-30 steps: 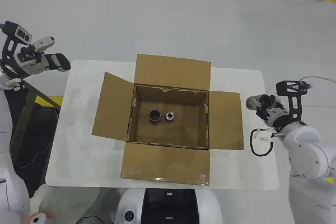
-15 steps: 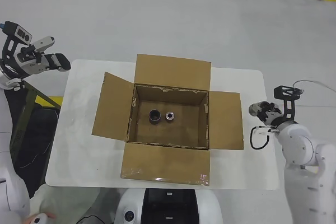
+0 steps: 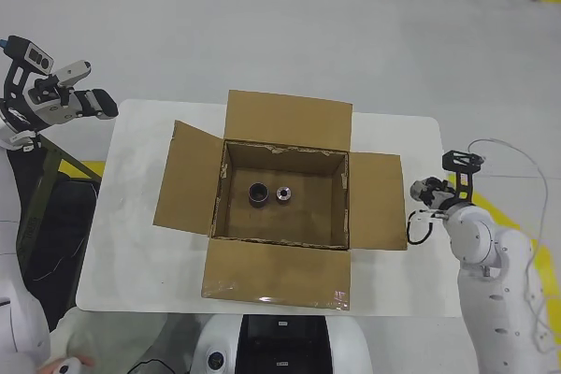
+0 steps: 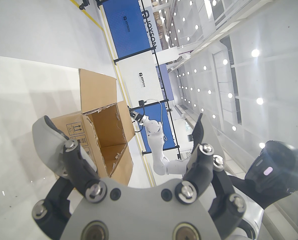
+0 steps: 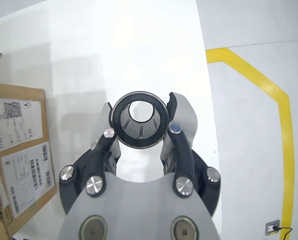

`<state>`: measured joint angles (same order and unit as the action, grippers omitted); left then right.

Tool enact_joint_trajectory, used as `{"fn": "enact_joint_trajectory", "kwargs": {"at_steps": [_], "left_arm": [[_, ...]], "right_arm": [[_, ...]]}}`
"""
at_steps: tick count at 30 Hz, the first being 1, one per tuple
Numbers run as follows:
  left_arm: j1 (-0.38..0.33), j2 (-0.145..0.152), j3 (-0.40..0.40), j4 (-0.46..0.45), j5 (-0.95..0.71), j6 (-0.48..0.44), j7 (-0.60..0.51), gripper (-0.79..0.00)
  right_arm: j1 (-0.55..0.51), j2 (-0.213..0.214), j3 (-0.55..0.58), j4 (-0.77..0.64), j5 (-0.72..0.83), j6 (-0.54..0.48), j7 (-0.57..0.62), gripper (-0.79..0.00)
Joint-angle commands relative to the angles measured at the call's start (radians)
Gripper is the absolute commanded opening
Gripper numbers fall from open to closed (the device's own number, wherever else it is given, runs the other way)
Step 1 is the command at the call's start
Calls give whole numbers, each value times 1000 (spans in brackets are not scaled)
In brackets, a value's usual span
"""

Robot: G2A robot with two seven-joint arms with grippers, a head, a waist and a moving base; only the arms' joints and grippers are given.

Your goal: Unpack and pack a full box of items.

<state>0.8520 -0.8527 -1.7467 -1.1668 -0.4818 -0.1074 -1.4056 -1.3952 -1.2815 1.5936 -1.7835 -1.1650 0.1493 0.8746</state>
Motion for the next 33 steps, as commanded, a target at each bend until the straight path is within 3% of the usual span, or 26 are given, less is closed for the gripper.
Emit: {"fn": "enact_joint_trajectory", "kwargs": {"at_steps": [1,33], "left_arm": [[0,0,0,0,0,0,0,0],[0,0,0,0,0,0,0,0]], "right_arm": [[0,0,-5,3,-15,12,-5,-785],[-23,-8,-48,131,14,114,-128,-785]]}}
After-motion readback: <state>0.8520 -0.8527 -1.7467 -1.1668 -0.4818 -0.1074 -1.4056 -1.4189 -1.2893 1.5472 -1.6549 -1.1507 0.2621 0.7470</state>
